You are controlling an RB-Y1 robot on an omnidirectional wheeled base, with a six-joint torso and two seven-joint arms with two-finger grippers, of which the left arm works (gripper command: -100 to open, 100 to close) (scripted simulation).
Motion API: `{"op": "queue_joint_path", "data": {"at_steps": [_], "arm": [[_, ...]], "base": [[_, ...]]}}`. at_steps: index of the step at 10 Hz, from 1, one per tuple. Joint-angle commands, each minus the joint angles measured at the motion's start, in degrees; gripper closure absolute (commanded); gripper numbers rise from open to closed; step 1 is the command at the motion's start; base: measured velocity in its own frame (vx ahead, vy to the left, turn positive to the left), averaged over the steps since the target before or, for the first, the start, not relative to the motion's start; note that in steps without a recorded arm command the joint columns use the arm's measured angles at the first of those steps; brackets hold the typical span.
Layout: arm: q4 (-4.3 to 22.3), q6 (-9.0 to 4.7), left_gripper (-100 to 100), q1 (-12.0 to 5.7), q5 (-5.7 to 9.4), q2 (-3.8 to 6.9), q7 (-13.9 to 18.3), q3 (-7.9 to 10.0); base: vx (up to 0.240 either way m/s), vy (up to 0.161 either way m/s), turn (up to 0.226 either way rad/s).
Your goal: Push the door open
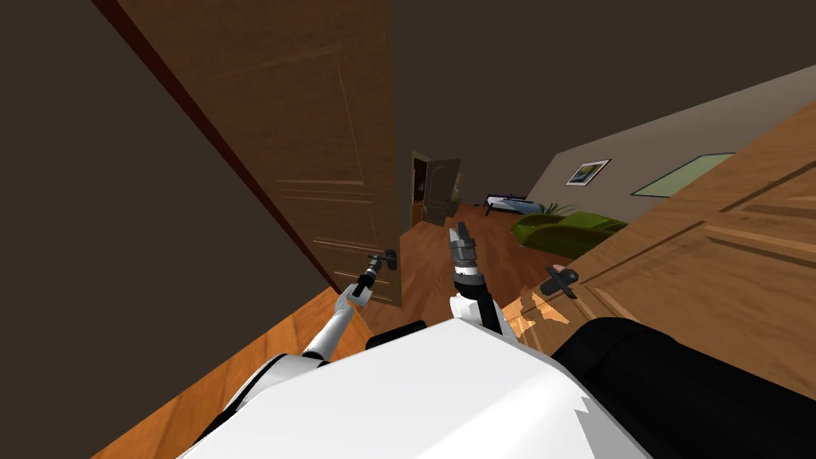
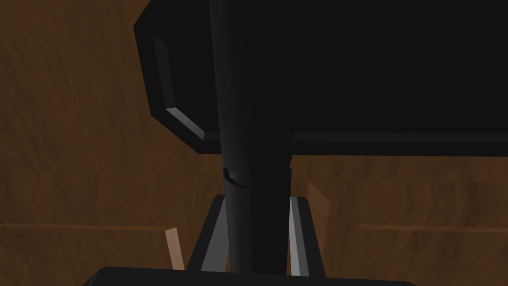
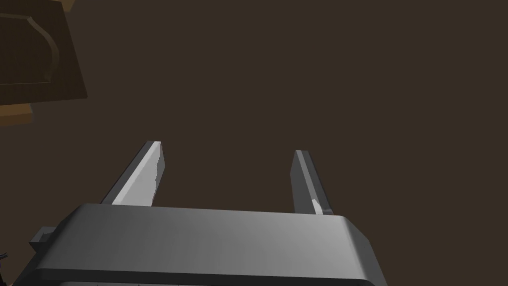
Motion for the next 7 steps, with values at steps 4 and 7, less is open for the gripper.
{"op": "queue_joint_path", "data": {"at_steps": [4, 7], "arm": [[0.1, 0.41, 100, -0.22, -0.29, -0.53, -1.0, 2.98], [0.6, 0.21, 100, -0.31, 0.23, 0.3, -1.5, 4.2]], "base": [[0.104, -0.18, 0.084], [0.109, -0.097, 0.048]]}}
